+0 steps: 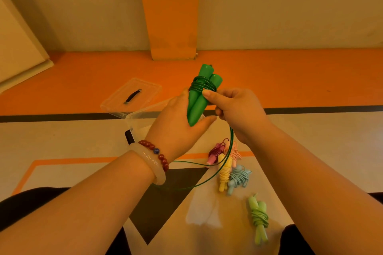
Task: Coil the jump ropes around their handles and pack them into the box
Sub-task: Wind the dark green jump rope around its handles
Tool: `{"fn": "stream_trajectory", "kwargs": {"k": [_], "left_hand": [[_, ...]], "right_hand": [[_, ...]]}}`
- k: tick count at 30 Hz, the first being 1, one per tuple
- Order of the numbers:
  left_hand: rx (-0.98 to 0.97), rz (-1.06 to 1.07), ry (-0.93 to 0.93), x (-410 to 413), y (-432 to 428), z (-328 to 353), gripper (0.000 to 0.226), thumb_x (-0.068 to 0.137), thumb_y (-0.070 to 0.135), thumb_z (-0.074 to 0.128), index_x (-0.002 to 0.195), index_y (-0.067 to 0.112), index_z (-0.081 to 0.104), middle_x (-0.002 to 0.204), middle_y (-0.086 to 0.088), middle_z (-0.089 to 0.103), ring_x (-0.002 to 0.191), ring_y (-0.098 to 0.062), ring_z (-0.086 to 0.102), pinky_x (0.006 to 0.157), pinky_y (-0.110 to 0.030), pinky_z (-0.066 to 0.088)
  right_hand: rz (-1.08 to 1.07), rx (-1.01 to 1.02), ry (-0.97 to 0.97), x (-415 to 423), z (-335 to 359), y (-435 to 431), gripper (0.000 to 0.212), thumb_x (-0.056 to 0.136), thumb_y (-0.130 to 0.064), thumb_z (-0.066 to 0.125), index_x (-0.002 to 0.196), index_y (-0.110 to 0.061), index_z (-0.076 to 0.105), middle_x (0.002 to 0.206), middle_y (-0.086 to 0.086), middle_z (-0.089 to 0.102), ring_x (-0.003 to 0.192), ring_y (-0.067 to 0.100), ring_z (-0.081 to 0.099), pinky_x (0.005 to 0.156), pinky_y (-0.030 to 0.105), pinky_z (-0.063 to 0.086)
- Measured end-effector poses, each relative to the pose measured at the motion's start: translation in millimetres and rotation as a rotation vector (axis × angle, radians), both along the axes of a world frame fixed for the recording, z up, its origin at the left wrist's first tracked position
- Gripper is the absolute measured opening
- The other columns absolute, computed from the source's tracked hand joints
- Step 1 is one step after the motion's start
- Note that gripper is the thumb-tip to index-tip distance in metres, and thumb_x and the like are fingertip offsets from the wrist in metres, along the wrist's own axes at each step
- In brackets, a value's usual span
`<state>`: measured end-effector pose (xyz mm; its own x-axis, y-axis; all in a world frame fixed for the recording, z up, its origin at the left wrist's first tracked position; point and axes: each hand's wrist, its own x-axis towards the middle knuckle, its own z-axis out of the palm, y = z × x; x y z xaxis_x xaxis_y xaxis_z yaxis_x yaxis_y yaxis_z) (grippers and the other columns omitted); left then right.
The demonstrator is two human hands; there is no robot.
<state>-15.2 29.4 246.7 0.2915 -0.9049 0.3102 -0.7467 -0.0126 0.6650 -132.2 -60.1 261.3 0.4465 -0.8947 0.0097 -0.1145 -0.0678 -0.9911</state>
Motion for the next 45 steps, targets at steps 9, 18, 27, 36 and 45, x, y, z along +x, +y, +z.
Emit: {"fn": "stream_trajectory", "kwargs": {"k": [9, 18, 27, 36, 45], "left_hand": [[0.015, -0.011, 0.462, 0, -3, 7, 0.009, 0.097, 0.03, 0.053, 0.099, 0.022, 0.058, 0.071, 0.006, 0.051, 0.058, -0.006, 0.048, 0.057, -0.026, 0.04], [-0.011, -0.172, 1.211, -11, 1, 20, 0.011, 0.096, 0.019, 0.049, 0.096, 0.014, 0.059, 0.081, -0.001, 0.051, 0.053, -0.007, 0.04, 0.042, -0.017, 0.03], [0.161, -0.227, 1.234, -9, 5, 27, 0.023, 0.092, 0.033, 0.048, 0.112, 0.028, 0.057, 0.084, 0.003, 0.074, 0.06, -0.014, 0.062, 0.058, -0.026, 0.056], [0.113, -0.198, 0.847, -10, 4, 20, 0.035, 0.097, 0.025, 0.051, 0.124, 0.046, 0.044, 0.108, 0.006, 0.065, 0.081, -0.01, 0.07, 0.073, -0.036, 0.06], [-0.037, -0.129, 0.988, -10, 5, 22, 0.02, 0.102, 0.027, 0.041, 0.113, 0.03, 0.058, 0.076, 0.004, 0.068, 0.056, -0.014, 0.06, 0.046, -0.025, 0.049]], "right_hand": [[0.122, -0.028, 0.017, -8, 7, -2, 0.017, 0.089, -0.028, 0.065, 0.086, -0.013, 0.073, 0.056, -0.001, 0.055, 0.051, 0.005, 0.046, 0.053, 0.019, 0.04], [0.165, 0.13, -0.185, -10, 10, -2, 0.011, 0.091, -0.021, 0.06, 0.093, -0.011, 0.065, 0.075, 0.001, 0.069, 0.048, 0.006, 0.043, 0.044, 0.016, 0.033], [0.31, 0.266, -0.266, -12, 8, 0, 0.031, 0.076, -0.036, 0.061, 0.098, -0.015, 0.068, 0.083, -0.002, 0.069, 0.044, 0.005, 0.032, 0.042, 0.016, 0.023], [0.029, 0.007, -0.059, -4, 9, 10, 0.013, 0.087, -0.025, 0.068, 0.091, -0.013, 0.072, 0.045, -0.016, 0.054, 0.041, -0.002, 0.045, 0.044, 0.012, 0.035], [0.251, -0.04, -0.038, -14, 18, -5, 0.012, 0.091, -0.017, 0.061, 0.092, -0.019, 0.072, 0.05, -0.006, 0.048, 0.048, 0.004, 0.039, 0.047, 0.015, 0.035]]}}
